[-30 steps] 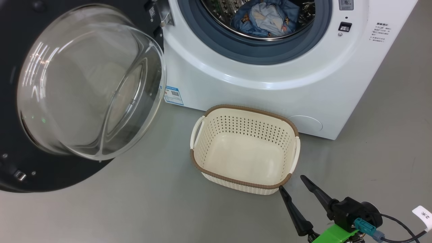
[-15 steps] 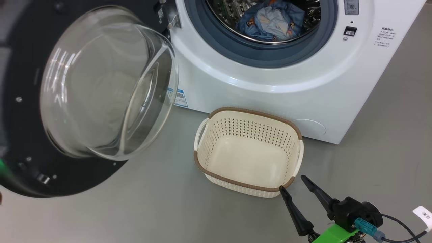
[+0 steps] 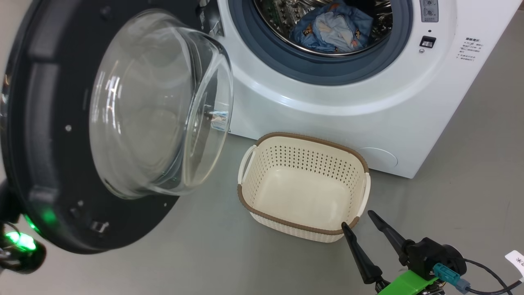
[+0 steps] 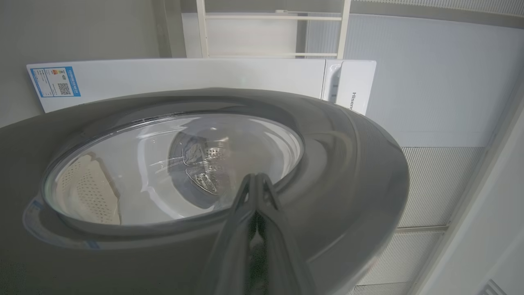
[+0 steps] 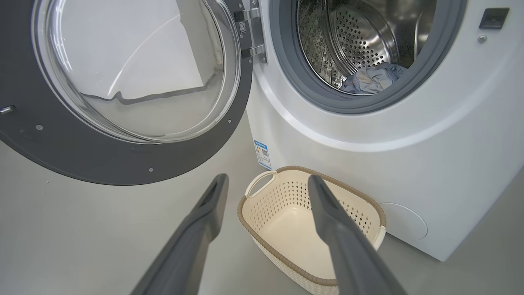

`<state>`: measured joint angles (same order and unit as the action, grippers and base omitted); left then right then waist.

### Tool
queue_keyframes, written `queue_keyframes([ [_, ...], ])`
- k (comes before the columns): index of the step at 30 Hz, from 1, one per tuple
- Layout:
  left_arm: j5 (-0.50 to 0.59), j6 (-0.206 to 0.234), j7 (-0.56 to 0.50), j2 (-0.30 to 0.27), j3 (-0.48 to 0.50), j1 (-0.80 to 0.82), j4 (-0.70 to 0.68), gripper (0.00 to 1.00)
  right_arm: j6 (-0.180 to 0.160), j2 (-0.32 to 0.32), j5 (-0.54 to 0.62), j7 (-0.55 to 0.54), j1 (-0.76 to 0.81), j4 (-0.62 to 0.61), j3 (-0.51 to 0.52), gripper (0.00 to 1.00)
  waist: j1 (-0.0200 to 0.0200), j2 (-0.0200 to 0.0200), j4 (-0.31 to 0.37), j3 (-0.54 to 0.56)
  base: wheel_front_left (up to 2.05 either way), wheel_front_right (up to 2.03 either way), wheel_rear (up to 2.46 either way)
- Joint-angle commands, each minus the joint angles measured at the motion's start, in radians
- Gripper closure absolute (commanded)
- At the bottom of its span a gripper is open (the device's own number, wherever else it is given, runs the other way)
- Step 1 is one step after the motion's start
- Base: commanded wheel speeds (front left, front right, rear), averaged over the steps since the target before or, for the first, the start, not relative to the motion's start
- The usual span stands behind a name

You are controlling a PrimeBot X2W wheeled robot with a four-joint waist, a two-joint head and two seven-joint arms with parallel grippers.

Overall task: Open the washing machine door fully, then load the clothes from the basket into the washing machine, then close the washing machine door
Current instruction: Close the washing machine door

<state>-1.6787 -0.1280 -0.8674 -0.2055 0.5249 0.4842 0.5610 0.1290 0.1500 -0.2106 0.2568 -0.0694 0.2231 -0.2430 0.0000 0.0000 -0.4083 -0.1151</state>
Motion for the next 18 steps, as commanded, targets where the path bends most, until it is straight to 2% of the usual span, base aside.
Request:
queue_keyframes([
  [1,0.006,-0.003,-0.027,-0.023,0.003,-0.014,-0.044,1.0,0.002,-0.007,0.004,0.005,-0.007,-0.027,-0.017,0.0,0.0,0.0,0.001,-0.002,0.0,0.0,0.0],
  [9,0.008,-0.003,-0.131,0.036,-0.062,-0.083,-0.183,1.0,0.002,-0.025,0.011,0.005,-0.011,-0.039,0.003,0.0,0.0,0.0,0.015,-0.019,0.0,0.0,0.0],
  [18,0.021,0.015,-0.172,0.122,-0.159,-0.177,-0.422,1.0,0.002,-0.059,0.013,0.005,-0.013,-0.044,0.015,0.0,0.0,0.0,0.056,-0.027,0.0,0.0,0.0],
])
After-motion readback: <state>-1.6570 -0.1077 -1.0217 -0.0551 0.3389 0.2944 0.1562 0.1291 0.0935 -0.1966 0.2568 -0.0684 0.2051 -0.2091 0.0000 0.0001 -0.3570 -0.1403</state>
